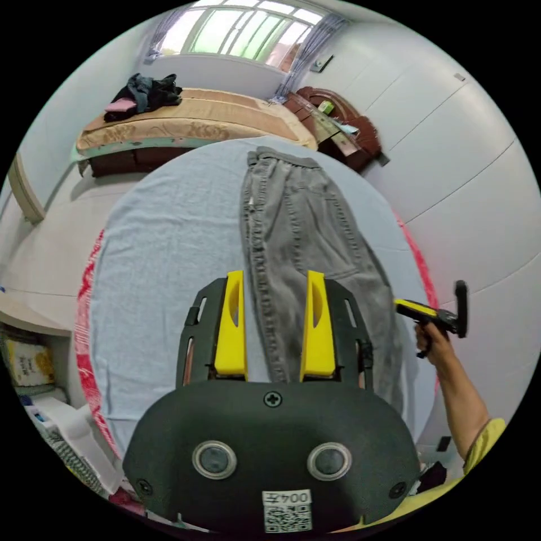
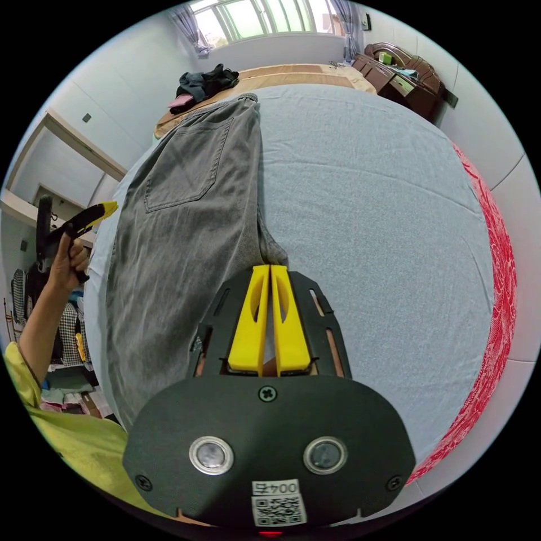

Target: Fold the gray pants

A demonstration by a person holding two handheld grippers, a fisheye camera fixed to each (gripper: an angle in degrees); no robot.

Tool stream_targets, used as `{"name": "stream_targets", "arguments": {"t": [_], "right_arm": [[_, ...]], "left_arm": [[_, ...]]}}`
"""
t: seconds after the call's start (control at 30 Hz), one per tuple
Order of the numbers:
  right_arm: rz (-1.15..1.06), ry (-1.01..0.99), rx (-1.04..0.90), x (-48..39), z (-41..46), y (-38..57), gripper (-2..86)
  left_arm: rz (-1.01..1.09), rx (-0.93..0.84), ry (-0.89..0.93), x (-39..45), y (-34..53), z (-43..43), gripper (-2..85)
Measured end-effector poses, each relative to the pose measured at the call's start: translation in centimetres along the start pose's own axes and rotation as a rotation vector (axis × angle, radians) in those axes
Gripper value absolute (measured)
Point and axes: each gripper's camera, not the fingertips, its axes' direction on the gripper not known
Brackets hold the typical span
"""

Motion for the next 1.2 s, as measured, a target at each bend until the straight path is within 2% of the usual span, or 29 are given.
{"name": "stream_targets", "arguments": {"t": [0.13, 0.23, 0.27, 0.33, 0.43, 0.6, 0.7, 0.77, 0.93, 1.07, 1.2], "right_arm": [[0.005, -0.005, 0.007, -1.2, -1.4, 0.4, -0.6], [0.009, -0.003, 0.005, -2.2, -2.6, 0.6, -0.6], [0.005, 0.018, 0.005, -2.7, -3.2, 0.7, -0.6], [-0.002, 0.087, 0.022, -3.4, -4.4, 1.0, -0.6], [0.019, 0.058, 0.047, -3.5, -5.5, 1.9, -0.6], [0.033, -0.001, 0.011, -3.8, -8.6, 1.8, 0.5], [0.089, -0.013, 0.069, -3.5, -13.0, 3.4, 3.6], [0.083, 0.0, 0.093, -4.4, -16.7, 6.4, 5.1], [0.034, -0.108, 0.111, -8.9, -22.2, 14.8, 6.3], [0.033, -0.246, 0.163, -14.0, -24.7, 22.4, 6.5], [0.064, -0.251, 0.05, -16.3, -23.9, 26.4, 5.6]], "left_arm": [[-0.016, -0.022, -0.134, 2.1, -2.1, 2.4, 15.7], [-0.021, -0.039, -0.181, 3.9, -3.3, 3.8, 10.1], [0.017, -0.059, -0.202, 5.1, -4.0, 4.5, 5.2], [0.061, -0.072, -0.251, 6.6, -5.0, 4.9, 3.4], [0.049, -0.087, -0.218, 6.7, -6.2, 5.6, 2.6], [-0.011, -0.052, -0.057, 5.9, -7.6, 4.8, 4.7], [-0.06, -0.025, 0.081, 4.4, -8.1, 2.7, 6.5], [-0.067, 0.008, 0.059, 4.0, -7.7, 0.5, 6.9], [0.013, -0.028, 0.155, 7.5, -3.0, -3.6, 6.9], [0.138, -0.187, 0.31, 16.3, 6.4, -3.9, 4.9], [0.219, -0.339, 0.285, 22.9, 14.3, -1.6, 2.9]]}}
